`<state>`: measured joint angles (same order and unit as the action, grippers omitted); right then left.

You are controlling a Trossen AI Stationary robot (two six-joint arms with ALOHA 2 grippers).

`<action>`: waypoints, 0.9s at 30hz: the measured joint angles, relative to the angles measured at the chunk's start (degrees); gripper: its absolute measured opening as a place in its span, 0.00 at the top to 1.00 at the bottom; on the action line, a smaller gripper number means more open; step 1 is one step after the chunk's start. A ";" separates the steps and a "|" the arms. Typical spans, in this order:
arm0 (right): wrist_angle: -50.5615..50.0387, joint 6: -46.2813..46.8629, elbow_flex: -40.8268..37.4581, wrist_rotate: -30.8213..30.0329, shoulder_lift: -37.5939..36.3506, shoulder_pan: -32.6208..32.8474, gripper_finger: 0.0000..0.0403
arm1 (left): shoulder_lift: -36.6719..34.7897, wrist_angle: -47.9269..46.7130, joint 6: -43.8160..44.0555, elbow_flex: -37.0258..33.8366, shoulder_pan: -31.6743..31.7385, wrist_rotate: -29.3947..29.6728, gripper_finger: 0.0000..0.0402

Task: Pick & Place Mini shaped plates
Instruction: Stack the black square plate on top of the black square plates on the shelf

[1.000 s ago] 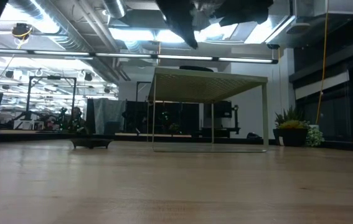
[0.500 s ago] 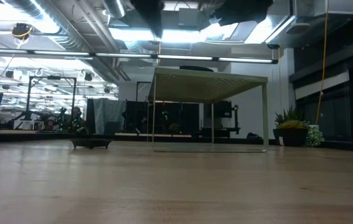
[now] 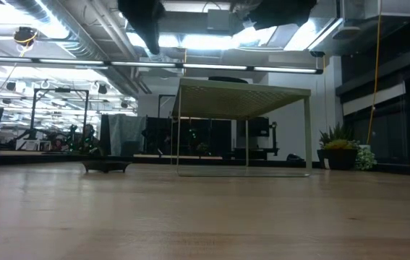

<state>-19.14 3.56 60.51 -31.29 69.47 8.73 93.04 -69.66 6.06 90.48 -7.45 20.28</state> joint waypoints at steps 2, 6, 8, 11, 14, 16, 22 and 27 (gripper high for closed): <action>0.00 -0.21 0.00 0.00 0.00 0.00 0.47 | -3.05 1.09 1.29 -2.97 -0.47 1.41 0.81; 0.01 -0.22 0.00 -0.02 0.00 0.00 0.47 | -9.42 2.77 3.28 -9.60 -0.96 2.23 0.82; 0.00 -0.21 0.00 -0.05 0.00 0.00 0.47 | -11.44 2.75 3.74 -13.09 -1.15 1.71 0.82; 0.00 -0.15 0.00 -0.13 0.00 0.00 0.47 | -12.99 2.96 3.76 -18.11 -1.15 -0.91 0.82; 0.00 0.49 0.00 -0.17 0.00 0.00 0.47 | -13.12 5.15 2.93 -22.57 -1.15 -3.74 0.82; 0.00 0.54 0.00 -0.15 0.00 0.00 0.47 | -13.12 8.81 1.27 -25.46 -1.15 -6.61 0.82; 0.00 2.38 -0.02 -0.15 0.00 0.00 0.47 | -13.08 20.90 -1.80 -33.20 -1.18 -12.83 0.82; 0.02 2.65 -0.02 -0.13 0.00 0.00 0.47 | -13.07 24.14 -4.35 -37.81 -0.66 -12.13 0.80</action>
<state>-19.11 6.21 60.49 -31.42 69.47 8.73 79.97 -45.52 1.71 52.67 -8.11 8.15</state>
